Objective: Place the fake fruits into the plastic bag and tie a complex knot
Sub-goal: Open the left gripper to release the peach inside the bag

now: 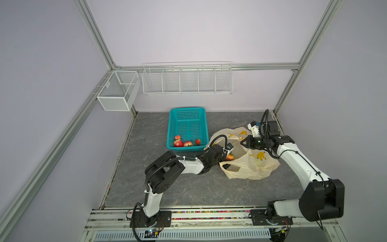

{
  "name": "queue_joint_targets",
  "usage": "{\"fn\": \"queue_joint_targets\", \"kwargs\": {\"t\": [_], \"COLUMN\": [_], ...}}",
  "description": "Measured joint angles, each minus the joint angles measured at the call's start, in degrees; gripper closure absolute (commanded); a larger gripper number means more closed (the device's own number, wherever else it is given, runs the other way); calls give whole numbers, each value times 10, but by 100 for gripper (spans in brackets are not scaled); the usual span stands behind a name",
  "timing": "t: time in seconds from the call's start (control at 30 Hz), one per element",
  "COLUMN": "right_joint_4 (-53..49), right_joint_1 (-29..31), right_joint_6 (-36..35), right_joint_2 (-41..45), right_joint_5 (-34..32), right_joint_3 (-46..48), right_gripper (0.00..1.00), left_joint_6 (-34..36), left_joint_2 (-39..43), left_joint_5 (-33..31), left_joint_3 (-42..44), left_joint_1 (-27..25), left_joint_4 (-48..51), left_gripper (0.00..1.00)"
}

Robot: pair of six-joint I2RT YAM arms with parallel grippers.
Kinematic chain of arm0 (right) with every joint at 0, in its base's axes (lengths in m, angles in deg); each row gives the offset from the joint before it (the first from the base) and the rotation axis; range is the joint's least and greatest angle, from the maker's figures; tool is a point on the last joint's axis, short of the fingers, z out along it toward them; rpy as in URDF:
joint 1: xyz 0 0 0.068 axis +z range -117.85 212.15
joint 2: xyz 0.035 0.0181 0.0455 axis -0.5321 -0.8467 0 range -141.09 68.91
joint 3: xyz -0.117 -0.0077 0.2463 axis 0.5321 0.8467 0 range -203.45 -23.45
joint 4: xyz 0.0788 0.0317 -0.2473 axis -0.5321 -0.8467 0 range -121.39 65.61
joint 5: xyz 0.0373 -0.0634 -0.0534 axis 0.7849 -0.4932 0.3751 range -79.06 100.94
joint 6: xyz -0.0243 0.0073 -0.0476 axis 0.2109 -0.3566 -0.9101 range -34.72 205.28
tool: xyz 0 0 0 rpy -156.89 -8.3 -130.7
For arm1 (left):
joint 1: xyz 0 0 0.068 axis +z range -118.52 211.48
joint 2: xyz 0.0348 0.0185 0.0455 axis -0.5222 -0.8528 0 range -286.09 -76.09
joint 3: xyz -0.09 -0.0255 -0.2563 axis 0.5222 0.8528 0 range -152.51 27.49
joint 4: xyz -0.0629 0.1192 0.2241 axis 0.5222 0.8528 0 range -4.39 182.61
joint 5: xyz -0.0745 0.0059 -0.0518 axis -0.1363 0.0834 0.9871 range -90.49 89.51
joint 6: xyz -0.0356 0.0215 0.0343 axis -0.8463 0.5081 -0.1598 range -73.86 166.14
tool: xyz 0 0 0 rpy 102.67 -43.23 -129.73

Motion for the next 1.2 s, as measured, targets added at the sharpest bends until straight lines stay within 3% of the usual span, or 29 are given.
{"fn": "queue_joint_targets", "kwargs": {"t": [0.3, 0.47, 0.6, 0.9, 1.2], "right_joint_4": [0, 0, 1, 1, 0], "right_joint_1": [0, 0, 0, 0, 0], "right_joint_6": [0, 0, 0, 0, 0], "right_joint_2": [0, 0, -3, -12, -12], "right_joint_5": [0, 4, 4, 7, 6], "right_joint_3": [0, 0, 0, -1, -8], "right_gripper": [93, 93, 93, 93, 93], "left_joint_6": [58, 67, 68, 64, 158], "left_joint_2": [47, 44, 26, -21, -21], "left_joint_5": [84, 124, 117, 93, 19], "left_joint_3": [88, 88, 70, -37, -52], "left_joint_1": [48, 59, 57, 50, -12], "left_joint_4": [-164, -214, -225, -109, 66], "left_gripper": [6, 5, 10, 19, 17]}}
